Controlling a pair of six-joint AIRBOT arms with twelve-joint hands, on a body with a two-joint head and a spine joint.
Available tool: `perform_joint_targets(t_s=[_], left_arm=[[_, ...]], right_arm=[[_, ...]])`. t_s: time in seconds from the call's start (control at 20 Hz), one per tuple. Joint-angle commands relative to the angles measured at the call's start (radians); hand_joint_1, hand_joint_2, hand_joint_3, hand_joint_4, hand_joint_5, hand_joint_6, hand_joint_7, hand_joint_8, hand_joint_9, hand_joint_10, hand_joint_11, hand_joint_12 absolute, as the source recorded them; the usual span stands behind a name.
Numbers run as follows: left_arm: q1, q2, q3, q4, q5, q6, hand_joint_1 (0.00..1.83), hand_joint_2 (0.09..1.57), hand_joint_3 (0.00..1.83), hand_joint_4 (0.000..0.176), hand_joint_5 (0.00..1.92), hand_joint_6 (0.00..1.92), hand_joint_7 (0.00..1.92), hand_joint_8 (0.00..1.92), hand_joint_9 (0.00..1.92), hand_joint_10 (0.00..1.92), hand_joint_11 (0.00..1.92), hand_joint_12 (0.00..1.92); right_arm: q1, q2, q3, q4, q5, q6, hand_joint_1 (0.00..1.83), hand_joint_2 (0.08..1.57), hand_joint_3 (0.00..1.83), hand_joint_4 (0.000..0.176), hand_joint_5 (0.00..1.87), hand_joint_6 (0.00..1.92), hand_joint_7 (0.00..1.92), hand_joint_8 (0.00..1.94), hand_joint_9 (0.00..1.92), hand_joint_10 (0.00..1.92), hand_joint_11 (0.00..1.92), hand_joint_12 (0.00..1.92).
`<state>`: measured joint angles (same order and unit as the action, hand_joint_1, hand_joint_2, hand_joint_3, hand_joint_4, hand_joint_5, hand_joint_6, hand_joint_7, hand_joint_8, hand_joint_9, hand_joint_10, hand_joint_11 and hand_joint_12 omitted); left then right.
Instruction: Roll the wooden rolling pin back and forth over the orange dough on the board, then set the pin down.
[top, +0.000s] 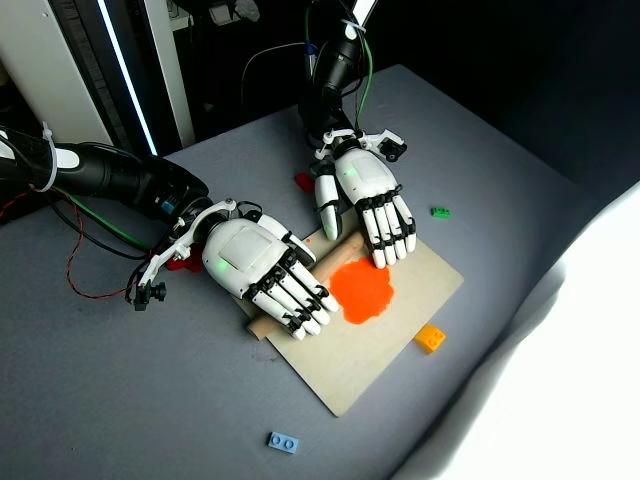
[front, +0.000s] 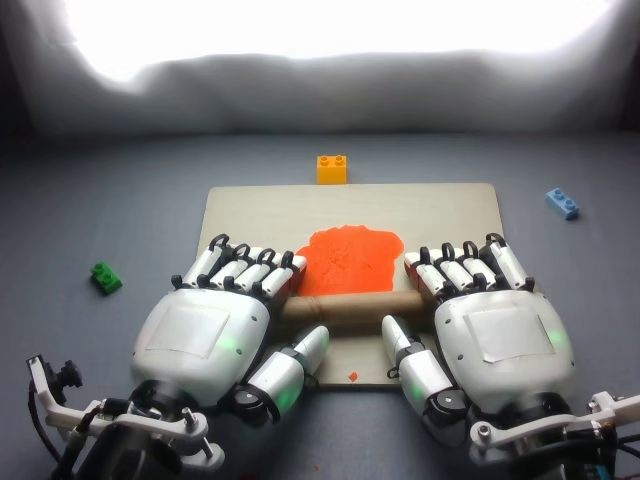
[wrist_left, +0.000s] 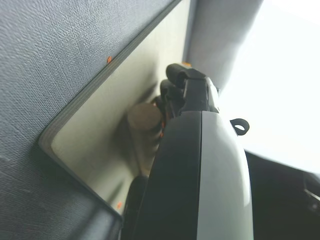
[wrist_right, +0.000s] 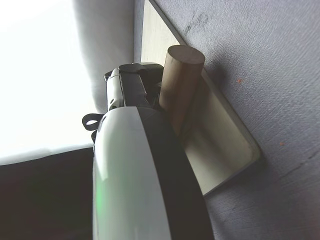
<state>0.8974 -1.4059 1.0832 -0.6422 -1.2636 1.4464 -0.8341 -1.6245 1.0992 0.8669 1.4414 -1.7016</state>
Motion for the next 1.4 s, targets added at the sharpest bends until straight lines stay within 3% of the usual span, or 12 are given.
perform_joint_targets(t_s=[0.0, 0.25, 0.55, 0.85, 0.95, 1.35], left_arm=[[-0.007, 0.005, -0.001, 0.058, -0.100, -0.001, 0.00, 1.50, 0.00, 0.000, 0.34, 0.00, 0.36, 0.00, 0.30, 0.00, 0.00, 0.67], [-0.013, 0.009, 0.001, 0.058, -0.100, -0.001, 0.00, 1.50, 0.00, 0.000, 0.32, 0.00, 0.35, 0.00, 0.30, 0.00, 0.00, 0.67], [-0.041, 0.022, 0.004, 0.058, -0.086, -0.002, 0.00, 1.50, 0.00, 0.000, 0.33, 0.01, 0.37, 0.01, 0.32, 0.01, 0.00, 0.66], [-0.093, 0.060, -0.012, 0.057, -0.026, 0.013, 0.00, 1.50, 0.00, 0.000, 0.33, 0.01, 0.37, 0.00, 0.31, 0.00, 0.00, 0.63], [-0.123, 0.087, -0.024, 0.051, 0.038, 0.039, 0.00, 1.50, 0.00, 0.000, 0.34, 0.01, 0.38, 0.00, 0.31, 0.00, 0.00, 0.65], [-0.303, 0.225, -0.118, -0.088, 0.317, 0.280, 0.00, 1.50, 0.00, 0.000, 0.34, 0.00, 0.36, 0.00, 0.30, 0.00, 0.00, 0.60]], right_arm=[[-0.007, -0.003, -0.001, -0.011, -0.005, -0.002, 0.00, 1.53, 0.00, 0.000, 0.44, 0.09, 0.53, 0.01, 0.38, 0.13, 0.00, 1.15], [0.016, 0.001, 0.000, -0.011, 0.005, -0.002, 0.00, 1.54, 0.00, 0.000, 0.43, 0.09, 0.49, 0.00, 0.36, 0.12, 0.00, 1.03], [0.035, 0.004, 0.000, -0.015, 0.017, -0.002, 0.00, 1.55, 0.01, 0.000, 0.43, 0.09, 0.53, 0.01, 0.39, 0.14, 0.00, 1.15], [0.041, 0.005, 0.000, -0.046, 0.032, 0.002, 0.00, 1.55, 0.00, 0.000, 0.40, 0.08, 0.50, 0.00, 0.37, 0.14, 0.00, 1.06], [0.048, 0.006, 0.000, -0.047, 0.037, 0.002, 0.00, 1.55, 0.00, 0.000, 0.42, 0.09, 0.52, 0.01, 0.37, 0.14, 0.00, 1.06], [0.079, 0.015, 0.000, -0.060, 0.053, 0.003, 0.00, 1.55, 0.00, 0.000, 0.42, 0.09, 0.51, 0.00, 0.38, 0.15, 0.00, 1.11]])
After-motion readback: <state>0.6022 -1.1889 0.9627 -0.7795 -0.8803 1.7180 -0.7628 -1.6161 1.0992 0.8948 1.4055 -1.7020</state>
